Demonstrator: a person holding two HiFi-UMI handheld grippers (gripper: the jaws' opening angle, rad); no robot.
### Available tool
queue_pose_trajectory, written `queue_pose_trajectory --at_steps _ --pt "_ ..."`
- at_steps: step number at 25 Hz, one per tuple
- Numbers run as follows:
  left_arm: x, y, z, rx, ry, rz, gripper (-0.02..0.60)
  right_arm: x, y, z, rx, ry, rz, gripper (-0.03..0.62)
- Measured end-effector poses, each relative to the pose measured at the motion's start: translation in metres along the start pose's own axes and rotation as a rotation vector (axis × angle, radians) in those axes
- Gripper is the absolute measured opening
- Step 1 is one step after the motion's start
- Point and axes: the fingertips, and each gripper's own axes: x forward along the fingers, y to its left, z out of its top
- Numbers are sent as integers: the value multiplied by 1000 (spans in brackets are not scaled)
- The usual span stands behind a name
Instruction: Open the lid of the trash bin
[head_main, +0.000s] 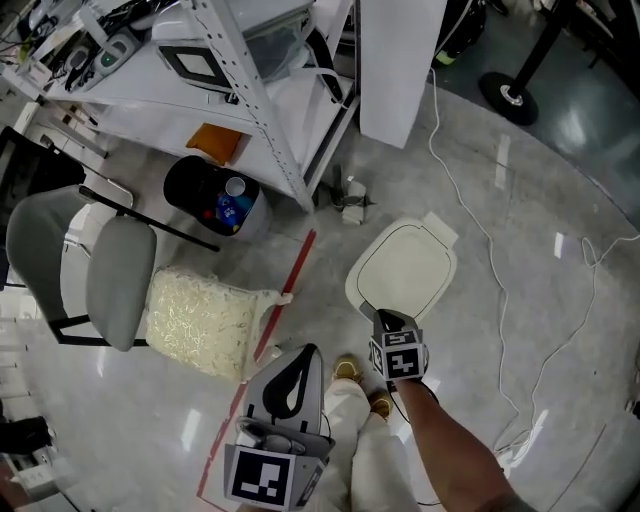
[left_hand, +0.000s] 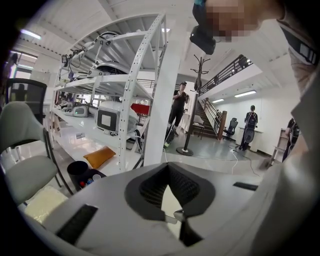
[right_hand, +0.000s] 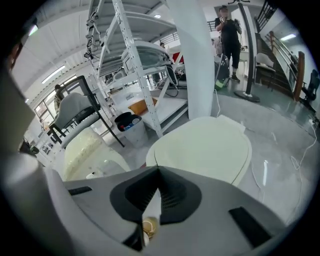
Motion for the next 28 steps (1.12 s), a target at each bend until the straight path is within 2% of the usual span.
queue_pose_trajectory --at_steps 12,22,28 --pt "1 14 -9 13 19 18 -8 31 6 -27 -18 90 -12 31" --pt "2 14 -14 13 31 16 -8 37 5 -33 -14 87 -8 32" --pt "2 12 -18 14 36 12 -8 37 8 -32 -75 90 -34 34"
